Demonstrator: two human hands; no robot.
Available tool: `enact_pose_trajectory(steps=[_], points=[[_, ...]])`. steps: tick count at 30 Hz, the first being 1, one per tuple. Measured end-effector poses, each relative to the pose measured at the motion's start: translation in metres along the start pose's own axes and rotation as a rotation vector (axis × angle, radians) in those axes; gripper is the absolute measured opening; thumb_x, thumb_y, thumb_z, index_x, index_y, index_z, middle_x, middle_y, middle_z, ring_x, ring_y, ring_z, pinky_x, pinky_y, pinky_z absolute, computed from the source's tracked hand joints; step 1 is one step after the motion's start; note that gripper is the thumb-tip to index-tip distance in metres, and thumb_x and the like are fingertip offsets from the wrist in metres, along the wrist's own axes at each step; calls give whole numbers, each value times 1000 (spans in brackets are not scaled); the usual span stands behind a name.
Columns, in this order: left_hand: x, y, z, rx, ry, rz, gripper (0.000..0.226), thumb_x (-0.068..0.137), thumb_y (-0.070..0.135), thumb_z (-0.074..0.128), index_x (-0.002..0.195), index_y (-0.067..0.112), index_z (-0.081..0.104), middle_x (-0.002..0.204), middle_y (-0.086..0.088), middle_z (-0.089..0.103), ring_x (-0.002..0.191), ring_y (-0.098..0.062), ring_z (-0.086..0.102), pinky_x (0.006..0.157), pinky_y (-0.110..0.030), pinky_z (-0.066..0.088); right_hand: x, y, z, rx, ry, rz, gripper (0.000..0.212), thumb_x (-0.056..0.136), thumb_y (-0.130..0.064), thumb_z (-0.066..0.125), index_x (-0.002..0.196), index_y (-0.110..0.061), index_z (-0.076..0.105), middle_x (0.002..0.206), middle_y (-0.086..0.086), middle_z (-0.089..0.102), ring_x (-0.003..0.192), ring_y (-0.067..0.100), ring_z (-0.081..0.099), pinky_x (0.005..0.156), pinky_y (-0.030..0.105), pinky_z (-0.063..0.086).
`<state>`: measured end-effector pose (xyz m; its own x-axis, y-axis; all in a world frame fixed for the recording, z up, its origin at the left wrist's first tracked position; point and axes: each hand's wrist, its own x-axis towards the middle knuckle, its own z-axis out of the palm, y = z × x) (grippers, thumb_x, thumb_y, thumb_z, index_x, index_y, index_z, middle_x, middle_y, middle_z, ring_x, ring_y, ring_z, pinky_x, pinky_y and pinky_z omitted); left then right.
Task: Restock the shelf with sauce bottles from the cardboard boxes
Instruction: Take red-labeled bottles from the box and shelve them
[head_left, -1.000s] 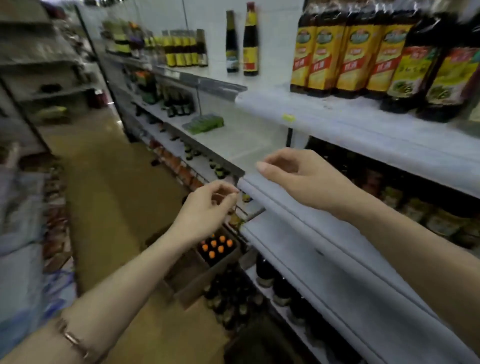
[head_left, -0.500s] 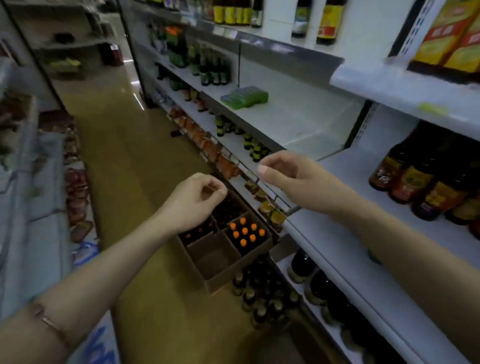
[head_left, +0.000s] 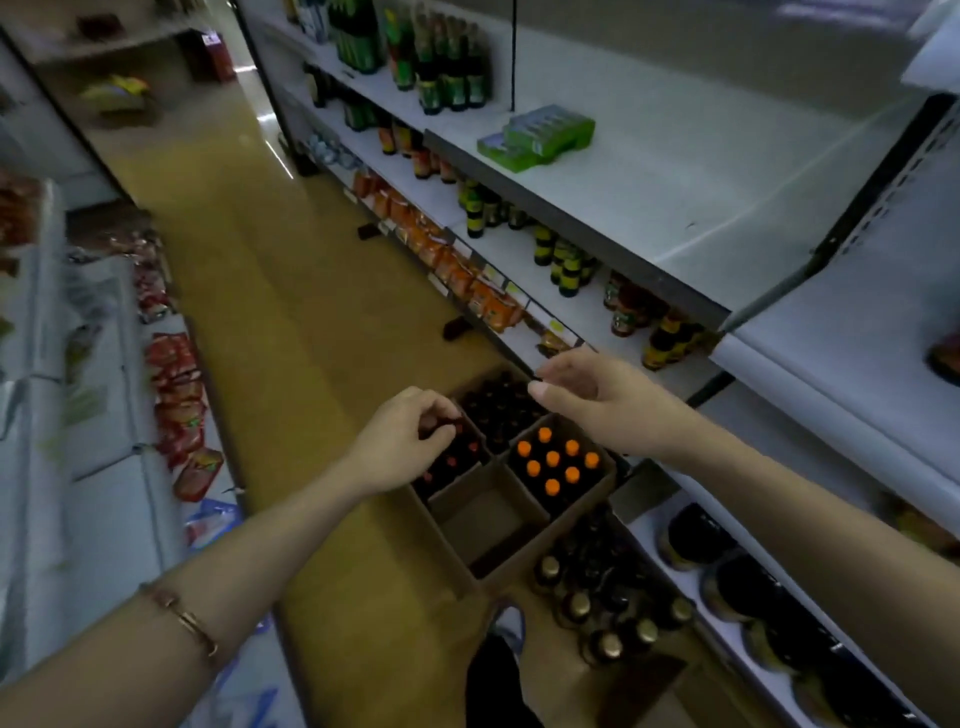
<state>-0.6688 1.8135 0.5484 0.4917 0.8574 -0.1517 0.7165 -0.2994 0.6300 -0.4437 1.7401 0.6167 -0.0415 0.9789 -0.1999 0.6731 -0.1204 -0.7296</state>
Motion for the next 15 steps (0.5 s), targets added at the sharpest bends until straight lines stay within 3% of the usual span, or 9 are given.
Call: enact_pose_trajectory(steps=[5, 9, 12, 15], points=[[87, -54, 2, 17, -96, -92, 10, 95, 20, 55, 102, 26, 54, 108, 1, 52, 102, -15, 56, 89, -27, 47, 106, 36, 20, 51, -85, 74, 45, 96, -49, 47, 132, -22, 51, 121, -6, 59, 112, 12, 56, 90, 27, 46], [144, -98, 15, -2, -165, -166, 9, 98, 23, 52, 106, 28, 51, 108, 6, 47, 101, -10, 53, 77, -14, 41, 175, 72, 41, 81, -140, 145, 44, 98, -46, 48, 134, -21, 49, 120, -5, 58, 114, 14, 55, 85, 23, 43], [169, -134, 34, -32, -180, -241, 9, 98, 20, 50, 105, 26, 51, 108, 4, 47, 100, -12, 54, 79, -20, 42, 212, 98, 67, 126, -171, 203, 42, 98, -44, 49, 133, -20, 49, 112, -10, 54, 108, 10, 54, 80, 21, 41], [188, -173, 61, -28, -221, -275, 12, 98, 17, 50, 104, 27, 50, 104, 6, 46, 98, -10, 53, 76, -18, 38, 240, 129, 103, 129, -175, 247, 41, 98, -42, 50, 132, -19, 51, 121, -5, 56, 111, 13, 55, 83, 24, 42]])
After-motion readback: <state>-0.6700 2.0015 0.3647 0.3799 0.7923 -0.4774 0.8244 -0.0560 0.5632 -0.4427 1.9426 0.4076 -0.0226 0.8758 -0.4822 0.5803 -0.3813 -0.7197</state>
